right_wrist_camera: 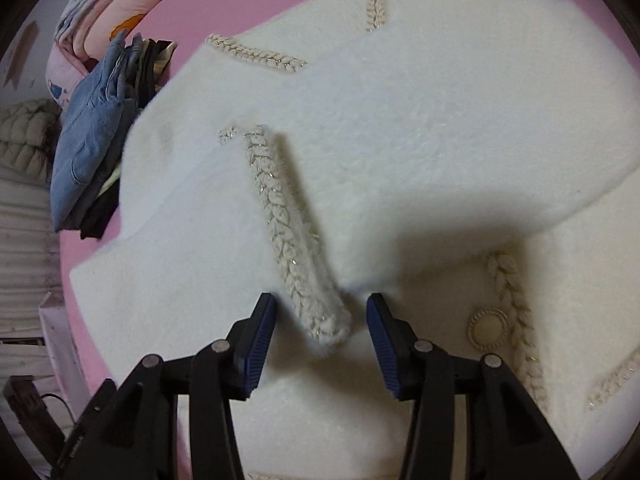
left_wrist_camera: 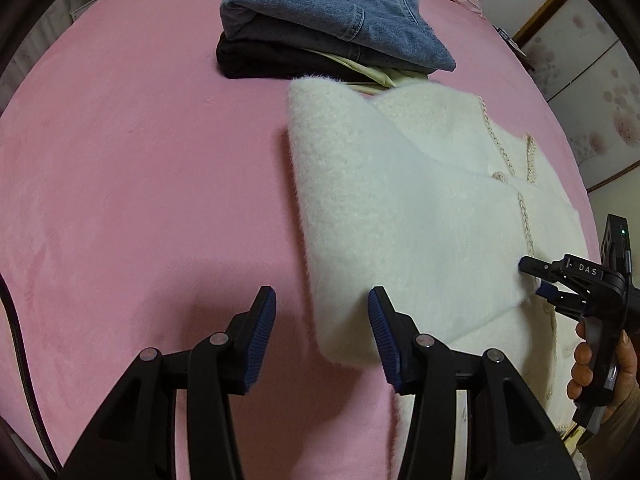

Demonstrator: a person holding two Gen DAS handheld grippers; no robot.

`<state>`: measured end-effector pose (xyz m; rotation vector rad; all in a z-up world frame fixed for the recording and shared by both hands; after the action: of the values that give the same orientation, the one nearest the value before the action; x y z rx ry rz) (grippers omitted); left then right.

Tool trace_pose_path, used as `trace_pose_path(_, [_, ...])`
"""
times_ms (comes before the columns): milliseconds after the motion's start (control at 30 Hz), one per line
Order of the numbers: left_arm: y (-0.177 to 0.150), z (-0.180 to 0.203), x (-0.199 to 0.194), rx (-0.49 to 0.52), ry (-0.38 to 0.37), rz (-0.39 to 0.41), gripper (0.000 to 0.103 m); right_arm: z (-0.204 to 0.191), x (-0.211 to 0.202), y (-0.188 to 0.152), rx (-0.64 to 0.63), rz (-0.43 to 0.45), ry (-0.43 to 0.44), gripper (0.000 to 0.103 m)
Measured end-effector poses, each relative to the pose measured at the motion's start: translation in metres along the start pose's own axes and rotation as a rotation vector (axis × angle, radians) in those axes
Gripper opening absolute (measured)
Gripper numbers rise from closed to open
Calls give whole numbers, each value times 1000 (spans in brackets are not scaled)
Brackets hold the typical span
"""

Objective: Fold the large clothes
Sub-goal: 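Grasp the folded cuff with the right gripper and straighten it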

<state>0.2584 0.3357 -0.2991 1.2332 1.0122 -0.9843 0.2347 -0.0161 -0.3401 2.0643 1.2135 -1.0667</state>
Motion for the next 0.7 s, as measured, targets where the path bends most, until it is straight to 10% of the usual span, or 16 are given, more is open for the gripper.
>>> trace_pose_path(100, [2, 9, -1, -18, 5, 10, 47, -13, 1, -2, -54, -19, 1, 17])
trace_pose_path(267, [13, 29, -8, -29, 33, 27, 47, -73, -34, -3, -266, 11, 27, 15])
trace_pose_path(433, [29, 66, -27, -43, 54, 94, 47, -123, -131, 22, -486, 222, 75, 14])
trace_pose_path(600, [35, 128, -37, -70, 86, 167, 58, -30, -208, 54, -452, 410, -86, 16])
trace_pose_path(700, [28, 165, -23, -52, 136, 167, 58, 52, -192, 58, -361, 278, -206, 22])
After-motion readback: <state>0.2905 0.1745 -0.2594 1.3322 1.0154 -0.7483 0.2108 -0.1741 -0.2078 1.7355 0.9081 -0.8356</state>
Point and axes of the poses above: each gripper's, at about its wrist camera, not at the fingertips, and x roughly the way its jaws point, z to its right, y to its top, the point moved 6 cm from there along x, roughly the way its jaws point, and after that the axes turned 11 degrees about y, right-handed, at the moved point
